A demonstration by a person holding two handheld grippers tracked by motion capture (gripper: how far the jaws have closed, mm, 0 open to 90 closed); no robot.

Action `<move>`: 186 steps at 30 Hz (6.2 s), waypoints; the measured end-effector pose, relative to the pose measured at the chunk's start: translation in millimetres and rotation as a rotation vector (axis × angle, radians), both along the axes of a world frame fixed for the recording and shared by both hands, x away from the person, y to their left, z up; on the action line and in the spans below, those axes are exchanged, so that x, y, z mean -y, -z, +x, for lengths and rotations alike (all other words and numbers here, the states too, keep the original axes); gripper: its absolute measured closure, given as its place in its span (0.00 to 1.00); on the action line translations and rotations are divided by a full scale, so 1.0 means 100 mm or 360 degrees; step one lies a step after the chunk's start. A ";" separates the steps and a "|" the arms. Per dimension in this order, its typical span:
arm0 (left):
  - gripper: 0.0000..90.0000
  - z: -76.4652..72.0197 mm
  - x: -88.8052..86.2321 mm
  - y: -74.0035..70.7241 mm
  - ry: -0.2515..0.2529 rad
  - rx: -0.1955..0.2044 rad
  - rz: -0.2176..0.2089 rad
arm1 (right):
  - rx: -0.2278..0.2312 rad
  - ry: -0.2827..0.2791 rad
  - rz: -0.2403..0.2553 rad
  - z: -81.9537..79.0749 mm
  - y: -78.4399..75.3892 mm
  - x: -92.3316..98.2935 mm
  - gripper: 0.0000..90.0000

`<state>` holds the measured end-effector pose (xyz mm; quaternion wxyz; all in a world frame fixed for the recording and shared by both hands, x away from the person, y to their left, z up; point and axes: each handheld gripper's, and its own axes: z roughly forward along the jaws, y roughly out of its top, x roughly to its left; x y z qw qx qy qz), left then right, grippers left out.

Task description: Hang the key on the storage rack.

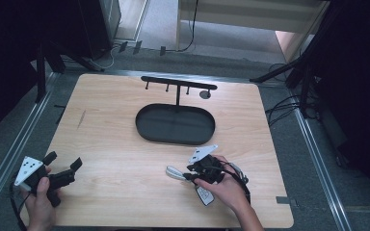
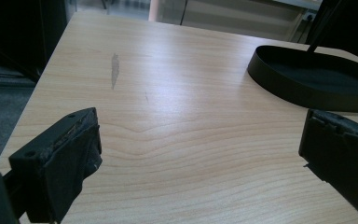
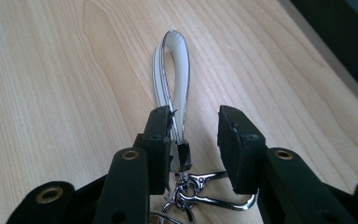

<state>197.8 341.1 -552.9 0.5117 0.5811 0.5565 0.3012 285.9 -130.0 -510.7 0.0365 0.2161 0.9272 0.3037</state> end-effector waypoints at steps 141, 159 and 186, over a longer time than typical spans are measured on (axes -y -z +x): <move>0.00 0.00 -0.01 0.00 0.0001 0.0015 -0.0018 | 0.1150 0.1116 0.0649 0.63 -0.47 -0.47 0.92; 0.00 -0.01 0.00 0.00 0.0004 0.0019 -0.0009 | 0.1030 0.1194 0.0581 0.87 -0.23 -0.45 0.92; 0.00 0.00 0.00 0.00 0.0005 0.0019 -0.0002 | 0.0992 0.1136 0.0590 0.71 -0.21 -0.06 0.51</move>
